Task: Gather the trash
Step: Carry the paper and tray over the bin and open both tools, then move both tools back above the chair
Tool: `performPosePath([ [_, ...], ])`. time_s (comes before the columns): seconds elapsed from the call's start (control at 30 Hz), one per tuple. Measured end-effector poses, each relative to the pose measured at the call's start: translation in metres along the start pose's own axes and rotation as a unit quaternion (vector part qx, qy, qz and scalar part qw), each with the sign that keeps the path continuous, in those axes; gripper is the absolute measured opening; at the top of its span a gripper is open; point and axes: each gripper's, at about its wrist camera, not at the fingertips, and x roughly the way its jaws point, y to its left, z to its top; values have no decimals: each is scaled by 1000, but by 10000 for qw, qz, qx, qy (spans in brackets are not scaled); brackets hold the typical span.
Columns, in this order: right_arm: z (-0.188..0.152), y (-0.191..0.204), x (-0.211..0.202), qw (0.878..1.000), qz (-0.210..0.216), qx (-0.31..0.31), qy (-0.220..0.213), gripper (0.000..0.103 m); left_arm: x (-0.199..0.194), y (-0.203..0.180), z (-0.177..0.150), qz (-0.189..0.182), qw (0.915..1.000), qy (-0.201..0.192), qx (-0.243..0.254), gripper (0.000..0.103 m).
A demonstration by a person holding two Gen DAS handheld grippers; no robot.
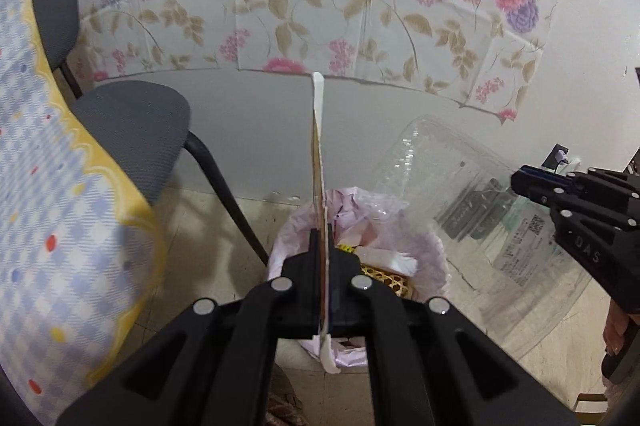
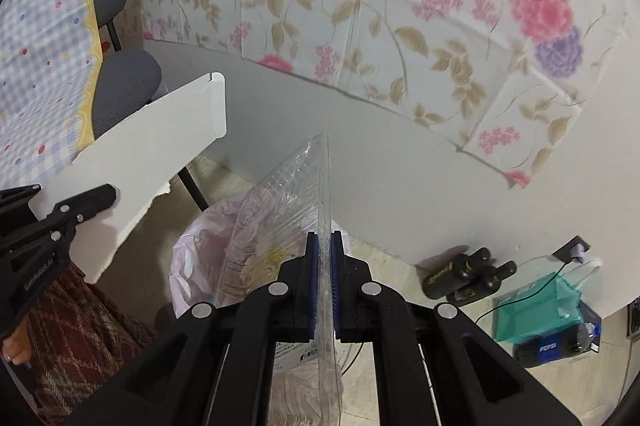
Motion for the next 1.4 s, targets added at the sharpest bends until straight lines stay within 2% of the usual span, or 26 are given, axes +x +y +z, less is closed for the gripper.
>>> performPosePath([
  [0.13,10,2,21,9998,173,48,82,12,19,1,6,-80,9997,200,91,1],
  [0.17,13,2,24,9996,272,99,60,14,18,3,7,-94,9998,168,79,9],
  [0.2,15,1,25,9994,297,145,44,15,17,5,8,-89,9999,116,41,26],
  [0.27,20,1,26,9992,352,195,-15,17,9,11,10,-85,10000,-18,-42,43],
  [0.37,23,1,24,9990,394,198,-41,21,-5,19,14,92,9997,-186,-88,46],
  [0.43,21,3,20,9986,487,213,-33,22,-17,25,12,369,9990,-233,-115,58],
  [0.5,18,7,13,9982,568,187,-12,29,-27,32,9,548,9980,-250,-172,75],
  [0.6,7,14,-4,9974,700,181,16,48,-44,42,-1,845,9958,-89,-337,92],
  [0.63,4,15,-10,9969,755,203,-1,59,-52,45,-5,940,9947,-25,-417,96],
  [0.73,0,23,-43,9944,1000,221,-265,83,-80,53,-15,1146,9913,42,-649,97],
  [0.77,1,28,-58,9931,1069,161,-449,88,-91,57,-16,1232,9896,32,-735,97],
  [0.8,3,35,-72,9916,1114,87,-645,88,-99,60,-17,1344,9877,16,-801,97],
  [0.9,13,59,-110,9839,1374,-140,-1130,92,-139,74,-21,1896,9758,-171,-1079,97],
  [1.0,25,87,-137,9731,1785,-397,-1402,94,-181,91,-30,2536,9556,-325,-1467,97],
  [1.1,37,114,-157,9599,2232,-624,-1579,94,-219,111,-44,3009,9345,-342,-1871,97],
  [1.23,45,149,-175,9442,2674,-961,-1664,94,-258,129,-63,3349,9145,-450,-2225,97],
  [1.4,51,188,-191,9295,2990,-1317,-1712,94,-296,145,-84,3767,8888,-580,-2545,97],
])
